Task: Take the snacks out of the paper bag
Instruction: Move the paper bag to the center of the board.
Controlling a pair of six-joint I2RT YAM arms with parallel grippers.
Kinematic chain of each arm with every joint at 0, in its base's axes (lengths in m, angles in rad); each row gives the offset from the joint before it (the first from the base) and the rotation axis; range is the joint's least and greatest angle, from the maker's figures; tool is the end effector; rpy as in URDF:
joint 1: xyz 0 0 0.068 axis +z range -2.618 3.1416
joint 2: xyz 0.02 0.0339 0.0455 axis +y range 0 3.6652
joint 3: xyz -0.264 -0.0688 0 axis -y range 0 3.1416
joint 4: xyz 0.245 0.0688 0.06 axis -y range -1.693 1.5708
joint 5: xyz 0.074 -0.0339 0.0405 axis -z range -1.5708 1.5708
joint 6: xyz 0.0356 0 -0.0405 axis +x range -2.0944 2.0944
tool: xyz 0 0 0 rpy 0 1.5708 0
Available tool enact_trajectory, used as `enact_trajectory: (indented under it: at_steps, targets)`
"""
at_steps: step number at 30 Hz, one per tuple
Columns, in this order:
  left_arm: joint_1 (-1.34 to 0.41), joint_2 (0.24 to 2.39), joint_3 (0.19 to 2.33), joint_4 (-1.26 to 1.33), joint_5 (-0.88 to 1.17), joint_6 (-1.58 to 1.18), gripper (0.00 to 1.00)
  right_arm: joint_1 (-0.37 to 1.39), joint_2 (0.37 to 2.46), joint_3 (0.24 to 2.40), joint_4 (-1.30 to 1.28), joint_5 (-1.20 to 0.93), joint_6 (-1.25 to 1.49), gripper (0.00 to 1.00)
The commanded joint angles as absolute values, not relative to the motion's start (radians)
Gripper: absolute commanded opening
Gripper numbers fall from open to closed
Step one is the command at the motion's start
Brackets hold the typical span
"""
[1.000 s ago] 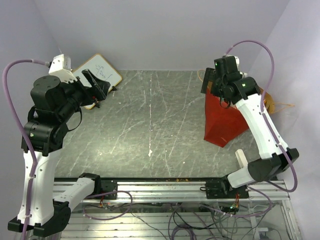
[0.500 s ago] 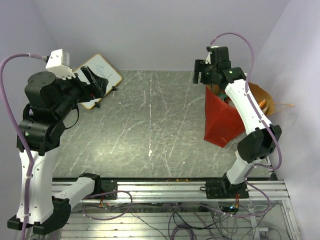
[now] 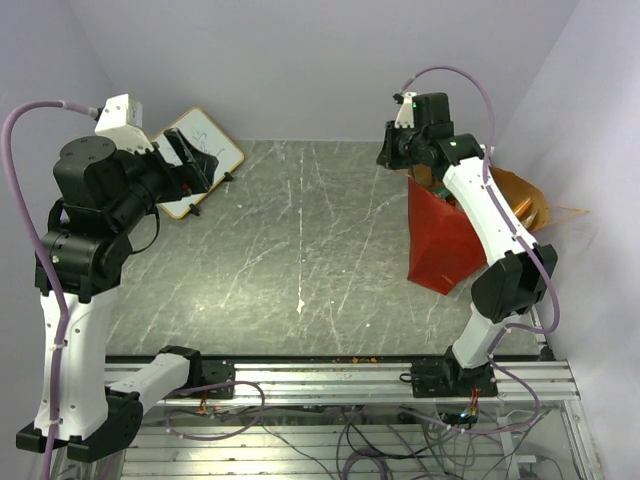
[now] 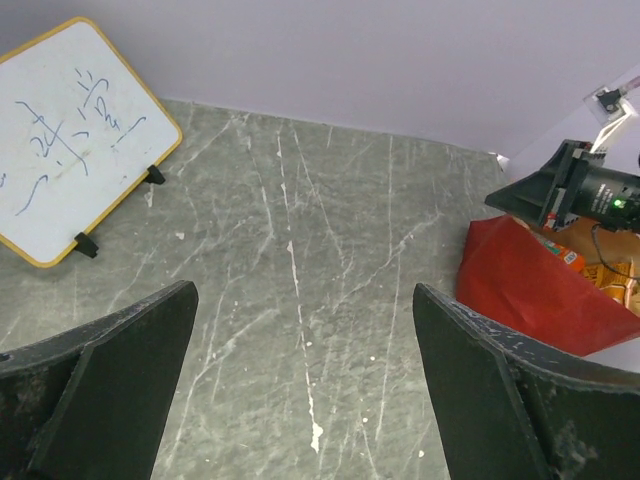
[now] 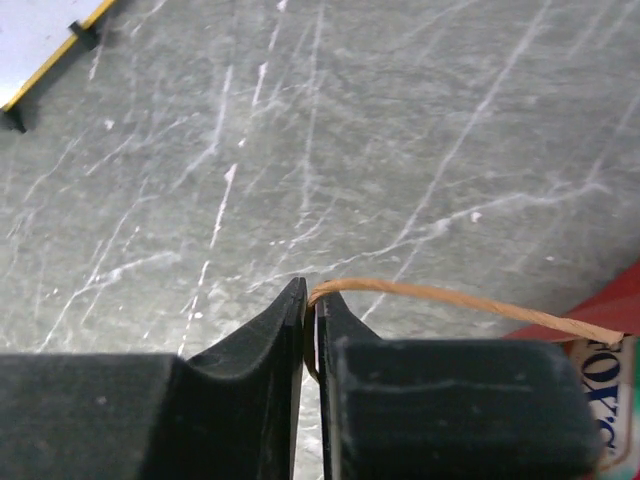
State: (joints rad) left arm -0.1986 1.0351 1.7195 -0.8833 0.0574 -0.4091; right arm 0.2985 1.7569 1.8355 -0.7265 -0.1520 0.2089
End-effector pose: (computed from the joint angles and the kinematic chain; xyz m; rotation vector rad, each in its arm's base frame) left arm 0.1413 -0.0305 0.5203 -0.1466 1.7895 -0.4888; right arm 0.3764 0.1214 0.3861 -0.1855 2.2393 0.4457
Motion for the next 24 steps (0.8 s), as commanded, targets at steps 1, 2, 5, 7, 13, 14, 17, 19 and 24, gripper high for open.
enact_trajectory:
  at_steps: [1,2,5,7,13,14,17,19,24]
  targets:
    - [-0.207,1.023,1.703,-0.89,0.095,-0.464,0.99,0.393,1.772,1.877,-0.733,-0.225,0.18,0.06]
    - [-0.207,1.023,1.699,-0.891,0.105,-0.476,0.99,0.428,1.774,1.887,-0.742,-0.209,0.172,0.05]
    - [-0.207,1.013,1.685,-0.897,0.142,-0.504,0.98,0.539,1.782,1.911,-0.762,-0.179,0.162,0.04]
    - [-0.207,0.998,1.671,-0.901,0.155,-0.519,0.97,0.591,1.781,1.914,-0.758,-0.186,0.2,0.03]
    - [-0.207,0.988,1.668,-0.922,0.168,-0.543,0.97,0.725,1.689,1.761,-0.595,-0.261,0.437,0.02]
    - [-0.207,0.988,1.677,-0.934,0.182,-0.54,0.96,0.756,1.67,1.721,-0.564,-0.257,0.469,0.02]
    - [-0.207,0.966,1.681,-0.959,0.176,-0.534,0.98,0.838,1.648,1.664,-0.494,-0.236,0.552,0.02]
    - [-0.207,0.953,1.678,-0.968,0.164,-0.532,0.99,0.875,1.654,1.664,-0.48,-0.236,0.581,0.03]
    - [-0.207,0.971,1.695,-0.967,0.224,-0.535,0.97,0.922,1.668,1.739,-0.533,-0.185,0.589,0.2]
